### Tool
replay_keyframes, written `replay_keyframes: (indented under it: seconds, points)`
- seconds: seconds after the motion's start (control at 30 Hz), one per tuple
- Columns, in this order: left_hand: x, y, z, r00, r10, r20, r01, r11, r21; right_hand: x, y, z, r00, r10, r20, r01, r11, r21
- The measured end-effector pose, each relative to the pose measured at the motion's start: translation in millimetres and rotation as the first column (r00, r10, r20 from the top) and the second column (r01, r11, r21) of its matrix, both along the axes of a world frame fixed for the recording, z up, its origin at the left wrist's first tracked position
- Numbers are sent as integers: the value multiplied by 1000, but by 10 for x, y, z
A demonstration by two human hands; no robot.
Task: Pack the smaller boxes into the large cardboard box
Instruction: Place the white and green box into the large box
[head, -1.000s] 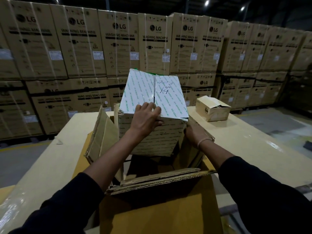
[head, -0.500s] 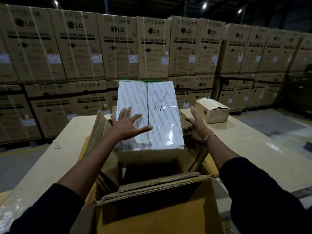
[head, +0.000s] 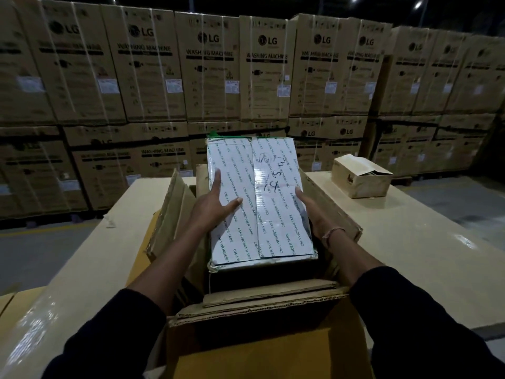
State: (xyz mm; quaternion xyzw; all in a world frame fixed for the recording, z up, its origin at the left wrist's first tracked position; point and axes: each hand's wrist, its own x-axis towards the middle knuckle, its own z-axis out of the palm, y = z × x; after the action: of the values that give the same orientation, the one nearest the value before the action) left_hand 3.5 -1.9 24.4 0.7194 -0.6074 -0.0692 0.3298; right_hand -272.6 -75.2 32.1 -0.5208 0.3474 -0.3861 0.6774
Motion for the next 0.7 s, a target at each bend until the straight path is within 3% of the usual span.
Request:
replay_keyframes:
  seconds: [0.27, 0.37, 0.47, 0.53, 0.6, 0.63, 0.7]
  points:
    - [86, -121, 344, 952, 217, 216, -209, 976, -59, -285, -200, 331, 967, 11, -255, -45, 991, -128]
    - [220, -233, 498, 929, 228, 291, -255, 965, 58, -300, -287, 453, 961, 123, -249, -124, 992, 11]
    - [239, -274, 390, 945, 143, 296, -204, 960, 189, -202, -292, 365, 906, 176, -386, -183, 983, 18]
    - [223, -242, 181, 960, 112, 256, -174, 956, 237, -107, -272, 198, 806, 108, -582, -195, 977, -89]
    - [234, -208, 17, 980, 101, 173, -144, 955, 258, -58, -285, 32, 596, -109, -796, -202, 938, -280]
    - [254, -207, -27, 985, 98, 144, -133, 957, 258, -39, -299, -29, 533, -203, -821, -195, 915, -353]
    - [289, -227, -31, 985, 83, 151, -119, 961, 251, 3, -315, -54, 498, -293, -816, -193, 880, -433]
